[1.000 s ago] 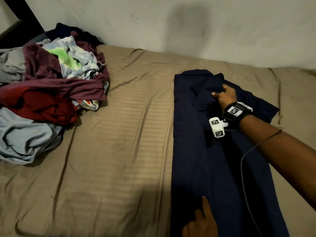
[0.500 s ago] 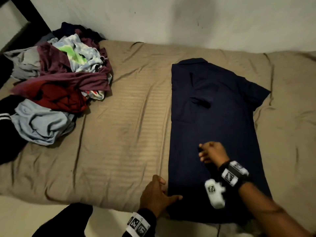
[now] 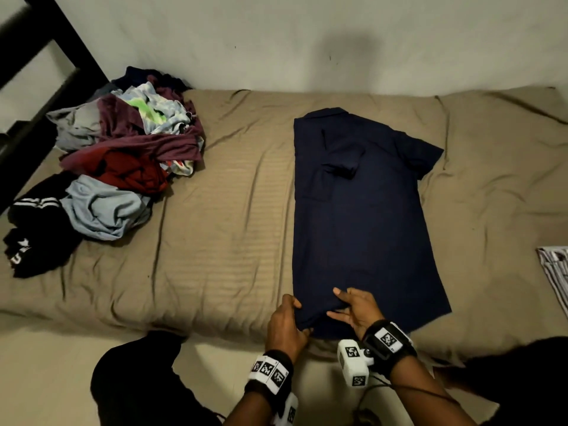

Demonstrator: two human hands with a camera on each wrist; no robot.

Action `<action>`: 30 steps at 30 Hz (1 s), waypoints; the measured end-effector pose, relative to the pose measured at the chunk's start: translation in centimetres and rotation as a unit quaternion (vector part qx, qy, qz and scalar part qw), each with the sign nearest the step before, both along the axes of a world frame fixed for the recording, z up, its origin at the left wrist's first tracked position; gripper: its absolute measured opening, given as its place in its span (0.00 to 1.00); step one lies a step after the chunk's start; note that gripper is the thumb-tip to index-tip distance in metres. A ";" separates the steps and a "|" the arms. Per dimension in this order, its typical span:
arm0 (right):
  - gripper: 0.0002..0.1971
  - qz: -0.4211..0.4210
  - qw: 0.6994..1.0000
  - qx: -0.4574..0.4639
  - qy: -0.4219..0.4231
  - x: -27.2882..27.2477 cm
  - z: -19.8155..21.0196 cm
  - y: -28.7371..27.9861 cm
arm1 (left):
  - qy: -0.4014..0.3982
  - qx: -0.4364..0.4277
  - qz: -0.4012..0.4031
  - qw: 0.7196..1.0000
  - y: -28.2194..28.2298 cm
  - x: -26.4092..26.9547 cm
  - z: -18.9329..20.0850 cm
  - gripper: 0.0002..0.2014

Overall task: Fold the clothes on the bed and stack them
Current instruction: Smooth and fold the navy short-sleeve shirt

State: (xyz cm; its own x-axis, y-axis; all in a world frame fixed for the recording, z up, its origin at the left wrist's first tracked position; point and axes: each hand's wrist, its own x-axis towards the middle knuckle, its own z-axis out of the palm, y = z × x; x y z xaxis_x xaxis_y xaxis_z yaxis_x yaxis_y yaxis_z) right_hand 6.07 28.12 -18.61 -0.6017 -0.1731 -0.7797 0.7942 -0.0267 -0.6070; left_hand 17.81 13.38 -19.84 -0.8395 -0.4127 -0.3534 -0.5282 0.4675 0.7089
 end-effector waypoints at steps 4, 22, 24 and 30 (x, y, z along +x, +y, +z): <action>0.02 0.008 0.999 -0.007 0.031 0.1 0.8 0.1 | -0.016 -0.040 0.006 0.999 0.4 0.1 0.6 0.22; 0.15 0.139 0.968 0.196 0.076 0.7 -0.1 0.7 | -0.088 -0.156 -0.077 0.981 2.1 1.9 3.2 0.17; 0.17 0.206 0.947 0.234 0.074 0.9 0.2 1.0 | -0.016 -0.174 -0.038 0.984 1.5 1.3 4.4 0.13; 0.13 0.417 0.714 0.527 0.195 -0.1 4.0 0.9 | 0.021 -0.291 -0.239 0.926 -0.5 -4.4 0.3 0.45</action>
